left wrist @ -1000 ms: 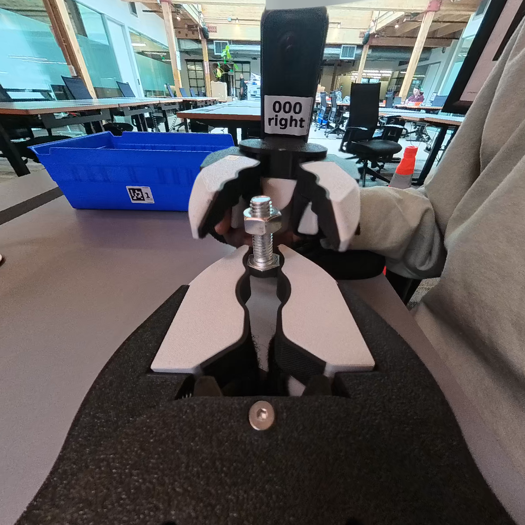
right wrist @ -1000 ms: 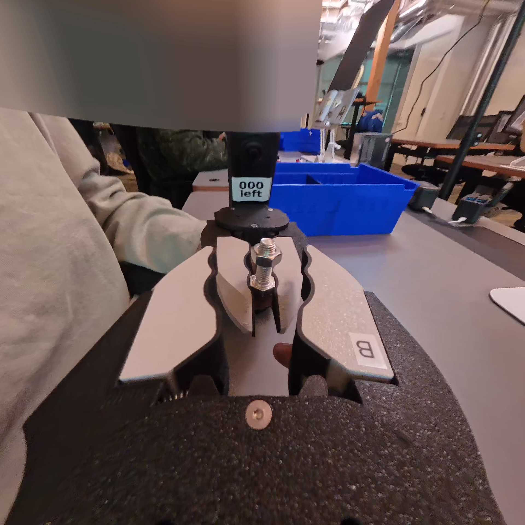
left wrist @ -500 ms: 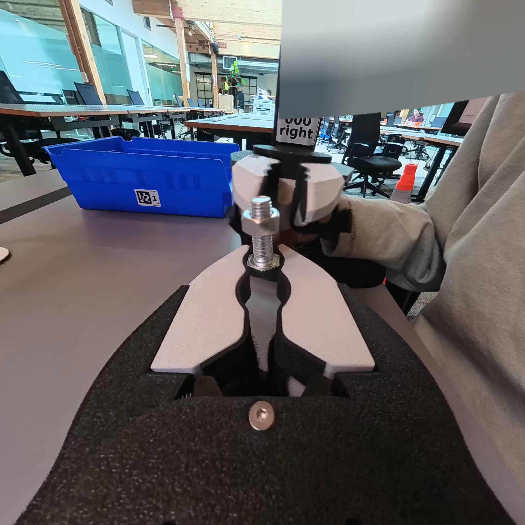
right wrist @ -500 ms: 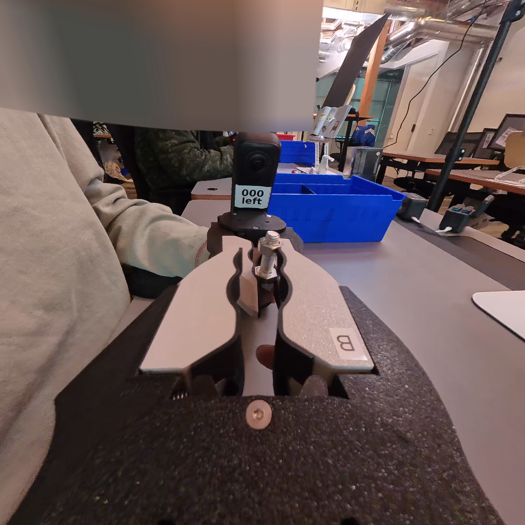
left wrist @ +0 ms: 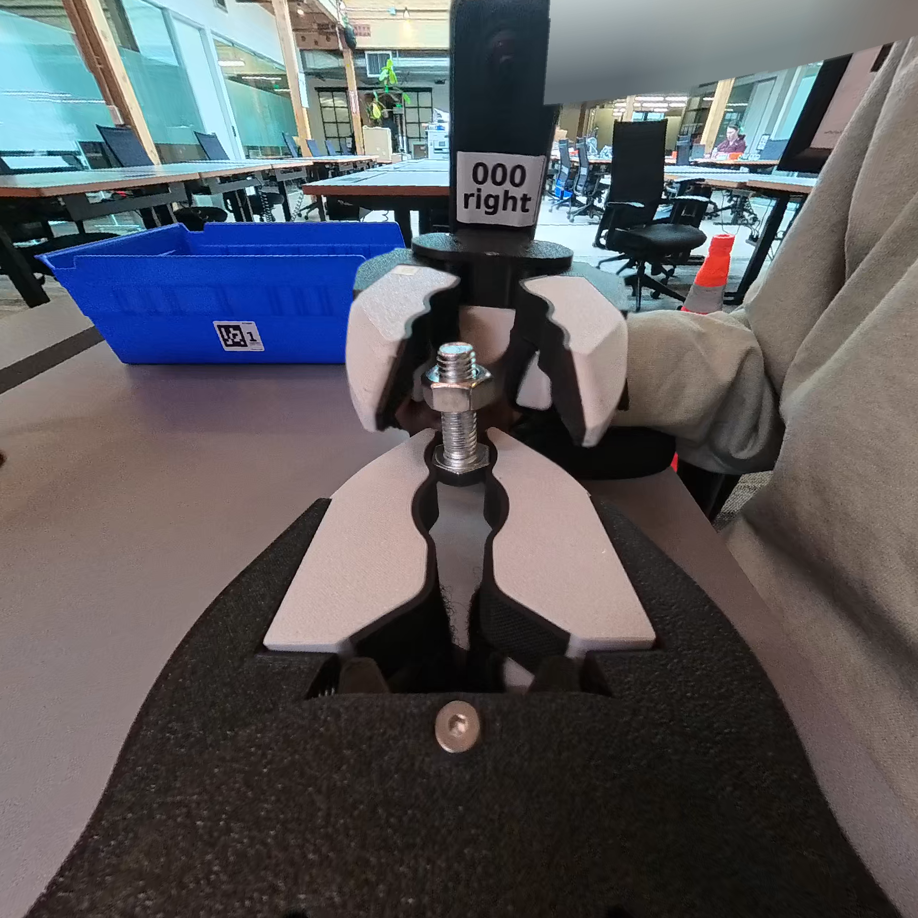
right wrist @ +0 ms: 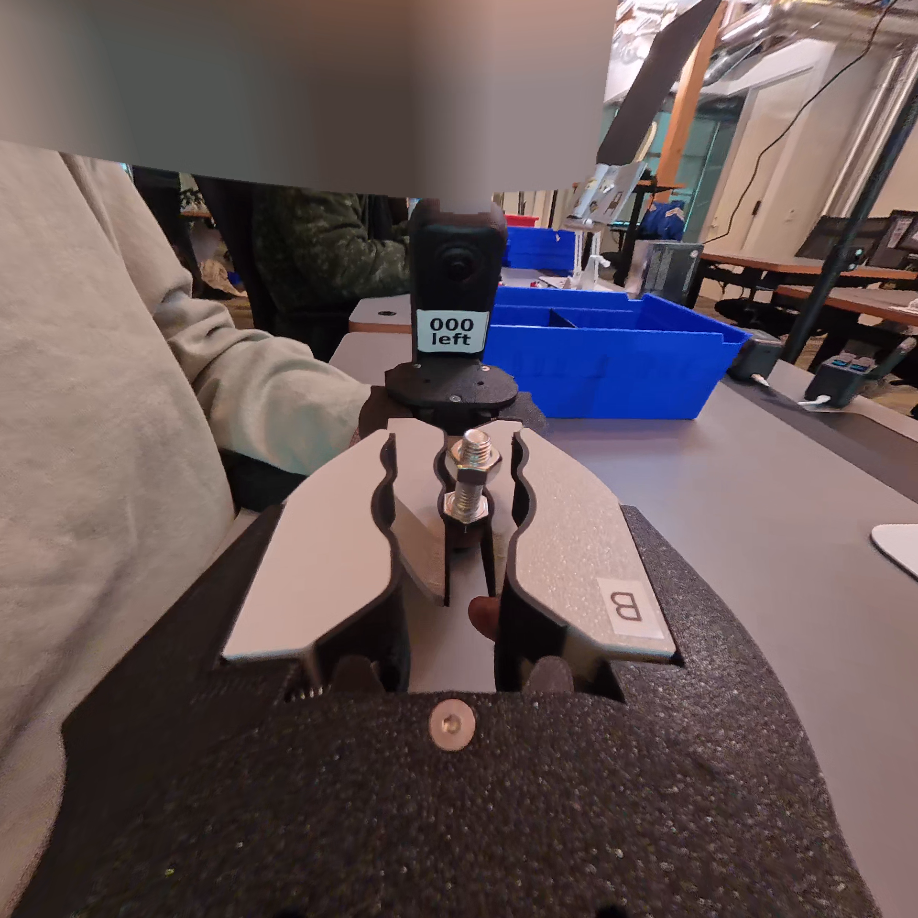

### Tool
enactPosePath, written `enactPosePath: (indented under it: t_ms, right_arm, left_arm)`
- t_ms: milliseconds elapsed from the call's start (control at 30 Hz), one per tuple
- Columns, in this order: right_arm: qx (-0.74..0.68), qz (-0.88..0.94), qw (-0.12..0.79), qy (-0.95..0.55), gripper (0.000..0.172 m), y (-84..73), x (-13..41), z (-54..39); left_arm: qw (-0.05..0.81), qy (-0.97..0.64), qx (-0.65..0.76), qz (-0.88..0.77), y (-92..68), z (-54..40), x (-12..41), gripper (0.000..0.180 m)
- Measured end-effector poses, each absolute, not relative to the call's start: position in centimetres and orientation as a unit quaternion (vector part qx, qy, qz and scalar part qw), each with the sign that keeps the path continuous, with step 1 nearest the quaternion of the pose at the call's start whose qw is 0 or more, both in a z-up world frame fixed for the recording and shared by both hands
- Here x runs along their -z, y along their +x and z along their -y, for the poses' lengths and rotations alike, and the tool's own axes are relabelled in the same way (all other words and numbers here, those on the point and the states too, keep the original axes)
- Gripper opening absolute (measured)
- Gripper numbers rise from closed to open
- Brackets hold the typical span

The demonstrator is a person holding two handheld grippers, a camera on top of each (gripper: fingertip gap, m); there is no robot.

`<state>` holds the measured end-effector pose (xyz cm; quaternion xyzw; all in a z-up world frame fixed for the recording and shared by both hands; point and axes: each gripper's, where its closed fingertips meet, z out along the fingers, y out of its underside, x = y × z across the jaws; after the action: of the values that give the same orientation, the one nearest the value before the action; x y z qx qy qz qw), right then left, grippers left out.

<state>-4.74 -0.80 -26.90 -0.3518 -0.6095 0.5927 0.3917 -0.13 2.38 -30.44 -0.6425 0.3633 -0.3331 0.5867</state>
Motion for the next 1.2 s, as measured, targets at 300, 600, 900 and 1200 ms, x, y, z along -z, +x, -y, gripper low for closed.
enactPosePath:
  t_ms: [300,600,900,1200]
  right_arm:
    - [-0.597,0.594,0.397,-0.365,0.025,-3.9,26.5,-0.4]
    - [-0.612,0.571,0.411,-0.360,0.007,-3.2,25.6,-1.2]
    - [-0.604,0.603,0.386,-0.350,0.040,-4.5,26.6,0.7]
    - [-0.603,0.589,0.392,-0.370,0.019,-3.6,26.4,-0.8]
  left_arm:
    - [0.595,-0.639,0.345,-0.344,-0.6,-2.6,30.0,0.013]
    - [0.596,-0.639,0.347,-0.341,-0.7,-2.6,30.0,0.013]
    - [0.589,-0.641,0.340,-0.355,-0.3,-2.5,30.3,0.013]
    - [0.595,-0.639,0.347,-0.343,-0.6,-2.6,30.0,0.013]
